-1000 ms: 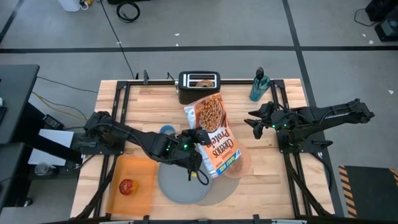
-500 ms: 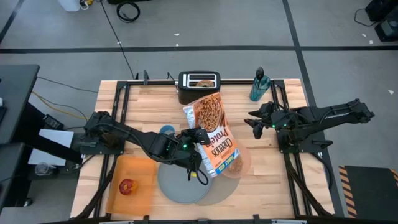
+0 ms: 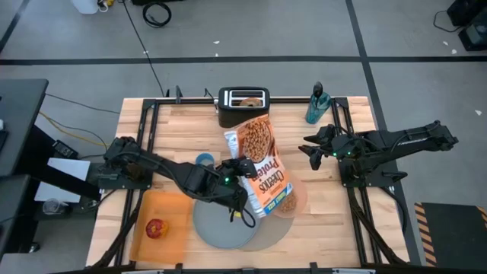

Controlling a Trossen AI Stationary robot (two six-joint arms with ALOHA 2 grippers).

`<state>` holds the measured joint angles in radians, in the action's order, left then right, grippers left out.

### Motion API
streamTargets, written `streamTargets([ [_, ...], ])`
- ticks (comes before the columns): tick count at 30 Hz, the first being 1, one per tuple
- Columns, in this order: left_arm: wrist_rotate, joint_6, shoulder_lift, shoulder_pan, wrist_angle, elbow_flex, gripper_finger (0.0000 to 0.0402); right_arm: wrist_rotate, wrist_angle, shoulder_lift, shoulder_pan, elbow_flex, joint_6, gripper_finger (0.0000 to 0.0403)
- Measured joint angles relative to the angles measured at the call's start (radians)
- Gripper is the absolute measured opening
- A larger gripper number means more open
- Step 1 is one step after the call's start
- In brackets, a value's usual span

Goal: Arrange a breakfast setting
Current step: Pour the cereal from the cereal box into the light orange bowl

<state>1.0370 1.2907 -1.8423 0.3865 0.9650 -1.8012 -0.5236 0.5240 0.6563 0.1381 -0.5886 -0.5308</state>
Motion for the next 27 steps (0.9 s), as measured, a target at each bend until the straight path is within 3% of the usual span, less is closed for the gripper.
streamTargets([
  [27, -0.003, 0.005, -0.001, 0.012, -0.005, 0.000, 0.0011, 0.001, 0.000, 0.001, 0.000, 0.000, 0.001, 0.0228],
])
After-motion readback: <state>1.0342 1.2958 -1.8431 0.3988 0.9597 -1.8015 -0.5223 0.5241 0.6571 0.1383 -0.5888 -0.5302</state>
